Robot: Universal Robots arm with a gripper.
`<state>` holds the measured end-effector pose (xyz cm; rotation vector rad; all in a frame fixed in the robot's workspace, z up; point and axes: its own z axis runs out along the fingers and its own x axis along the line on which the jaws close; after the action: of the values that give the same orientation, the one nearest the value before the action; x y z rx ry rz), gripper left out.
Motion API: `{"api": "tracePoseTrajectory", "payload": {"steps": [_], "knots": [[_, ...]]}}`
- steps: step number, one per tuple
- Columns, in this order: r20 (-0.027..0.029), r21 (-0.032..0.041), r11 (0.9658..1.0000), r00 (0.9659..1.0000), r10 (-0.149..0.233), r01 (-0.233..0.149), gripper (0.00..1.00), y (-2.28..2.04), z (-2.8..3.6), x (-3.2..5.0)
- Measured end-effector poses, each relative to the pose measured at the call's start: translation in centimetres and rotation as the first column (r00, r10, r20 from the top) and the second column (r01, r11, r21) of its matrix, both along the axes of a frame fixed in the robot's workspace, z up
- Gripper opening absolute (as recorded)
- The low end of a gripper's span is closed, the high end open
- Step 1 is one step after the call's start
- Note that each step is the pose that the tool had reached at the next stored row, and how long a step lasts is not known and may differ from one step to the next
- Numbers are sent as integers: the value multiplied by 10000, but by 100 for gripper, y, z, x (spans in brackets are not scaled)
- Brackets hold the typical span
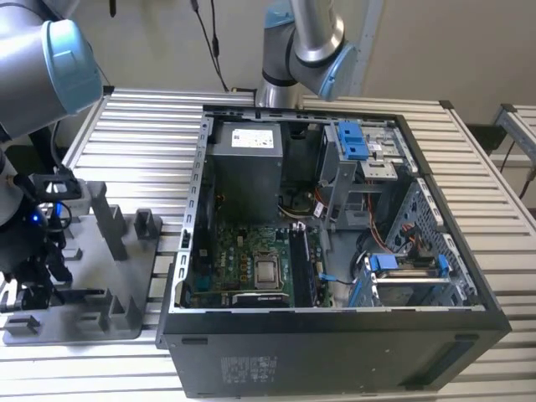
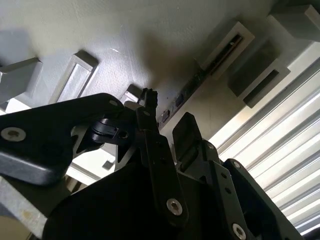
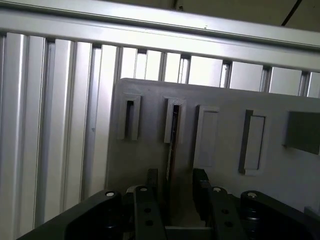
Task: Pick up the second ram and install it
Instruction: 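Pick up the second ram and move it above second insertion slot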
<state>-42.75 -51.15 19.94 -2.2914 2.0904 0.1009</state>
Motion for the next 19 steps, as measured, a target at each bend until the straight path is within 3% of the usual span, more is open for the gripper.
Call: {"api": "tracePoseTrajectory", "payload": {"steps": [5,7,8,9,19], "knots": [[0,0,10000,10000,0,0,40,0,-1,0],[0,0,10000,10000,0,0,27,0,-1,0],[0,0,10000,10000,0,0,27,0,-1,0],[0,0,10000,10000,0,0,20,0,-1,0],[0,-1,10000,10000,0,0,14,0,-2,0]]}}
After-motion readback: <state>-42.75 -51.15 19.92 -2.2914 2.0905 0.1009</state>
